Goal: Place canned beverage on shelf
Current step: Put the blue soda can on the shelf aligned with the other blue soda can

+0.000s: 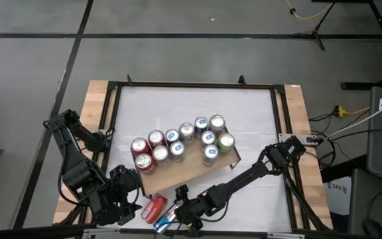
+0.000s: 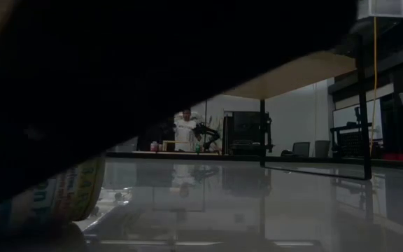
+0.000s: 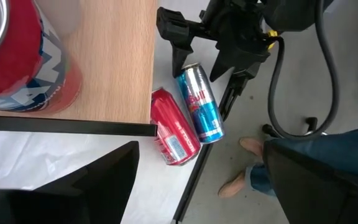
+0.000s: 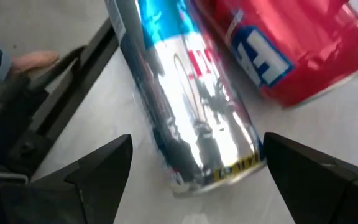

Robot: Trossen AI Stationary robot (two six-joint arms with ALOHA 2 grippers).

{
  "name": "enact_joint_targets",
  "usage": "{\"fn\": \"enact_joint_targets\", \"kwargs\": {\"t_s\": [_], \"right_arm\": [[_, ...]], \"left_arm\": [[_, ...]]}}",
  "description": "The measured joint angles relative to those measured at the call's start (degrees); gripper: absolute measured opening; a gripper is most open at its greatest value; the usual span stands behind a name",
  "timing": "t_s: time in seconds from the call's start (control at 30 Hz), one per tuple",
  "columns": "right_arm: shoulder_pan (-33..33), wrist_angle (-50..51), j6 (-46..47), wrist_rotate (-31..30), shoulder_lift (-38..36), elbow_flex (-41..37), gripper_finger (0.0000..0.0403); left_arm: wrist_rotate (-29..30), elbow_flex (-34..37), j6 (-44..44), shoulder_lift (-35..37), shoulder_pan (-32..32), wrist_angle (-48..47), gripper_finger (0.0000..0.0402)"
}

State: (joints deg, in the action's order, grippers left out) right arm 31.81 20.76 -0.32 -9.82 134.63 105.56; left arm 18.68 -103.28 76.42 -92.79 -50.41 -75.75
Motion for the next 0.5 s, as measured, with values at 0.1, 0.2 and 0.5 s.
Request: {"fn": "enact_joint_targets", "kwargs": {"t_s": [0.1, 0.2, 0.5], "right_arm": [[0.00, -0.23, 0.00, 0.00, 0.00, 0.00, 0.0351], [-0.02, -0.28, 0.00, 0.00, 0.00, 0.00, 0.0351], [-0.28, -1.22, 0.00, -1.03, 0.33, 0.02, 0.0351]], "left_arm": [[0.24, 0.00, 0.00, 0.00, 0.00, 0.00, 0.0332], [0.24, 0.00, 0.00, 0.00, 0.00, -0.01, 0.0332], [0.23, 0.00, 0.00, 0.00, 0.00, -0.02, 0.0332]]}}
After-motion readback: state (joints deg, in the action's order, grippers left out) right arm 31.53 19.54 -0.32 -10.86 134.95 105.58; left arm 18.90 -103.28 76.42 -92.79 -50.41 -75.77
